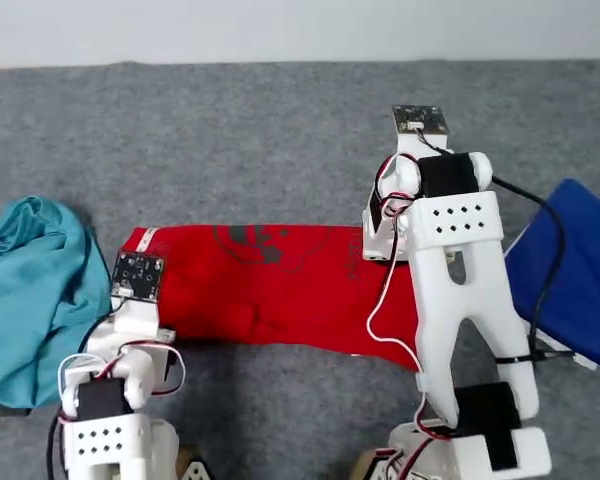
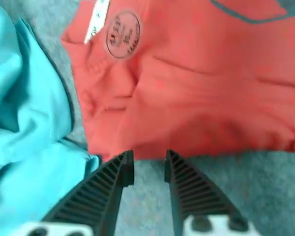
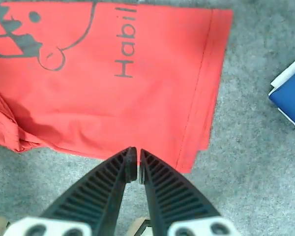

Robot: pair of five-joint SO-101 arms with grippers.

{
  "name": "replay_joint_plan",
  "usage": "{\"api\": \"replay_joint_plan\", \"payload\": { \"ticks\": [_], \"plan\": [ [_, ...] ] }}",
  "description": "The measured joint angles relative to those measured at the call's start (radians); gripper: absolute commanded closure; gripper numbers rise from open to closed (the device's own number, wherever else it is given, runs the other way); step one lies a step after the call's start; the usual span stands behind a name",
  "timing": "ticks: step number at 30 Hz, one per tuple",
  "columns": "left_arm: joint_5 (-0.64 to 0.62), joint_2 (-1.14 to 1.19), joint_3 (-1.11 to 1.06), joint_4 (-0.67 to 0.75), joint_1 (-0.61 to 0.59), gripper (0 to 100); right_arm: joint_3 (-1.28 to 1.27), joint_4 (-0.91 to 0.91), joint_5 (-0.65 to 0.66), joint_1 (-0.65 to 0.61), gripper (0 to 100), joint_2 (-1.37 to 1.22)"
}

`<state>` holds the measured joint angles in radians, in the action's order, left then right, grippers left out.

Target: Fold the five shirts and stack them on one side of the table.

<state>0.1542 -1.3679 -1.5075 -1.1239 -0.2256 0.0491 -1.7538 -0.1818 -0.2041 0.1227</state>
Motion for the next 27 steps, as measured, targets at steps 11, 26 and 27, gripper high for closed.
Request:
{"api": "replay_joint_plan", "payload": {
  "ticks": [11, 26, 27],
  "plan": [
    [0.0, 0.0, -0.083, 0.066, 0.0, 92, -0.091, 0.0, -0.078, 0.06, 78.8, -0.066],
    [0.0, 0.0, -0.098, 0.109, 0.0, 99, -0.092, 0.262, -0.101, 0.066, 77.2, -0.293],
    [0.0, 0.0, -0.098, 0.109, 0.0, 99, -0.092, 0.279, -0.101, 0.066, 77.2, -0.313]
  ]
}}
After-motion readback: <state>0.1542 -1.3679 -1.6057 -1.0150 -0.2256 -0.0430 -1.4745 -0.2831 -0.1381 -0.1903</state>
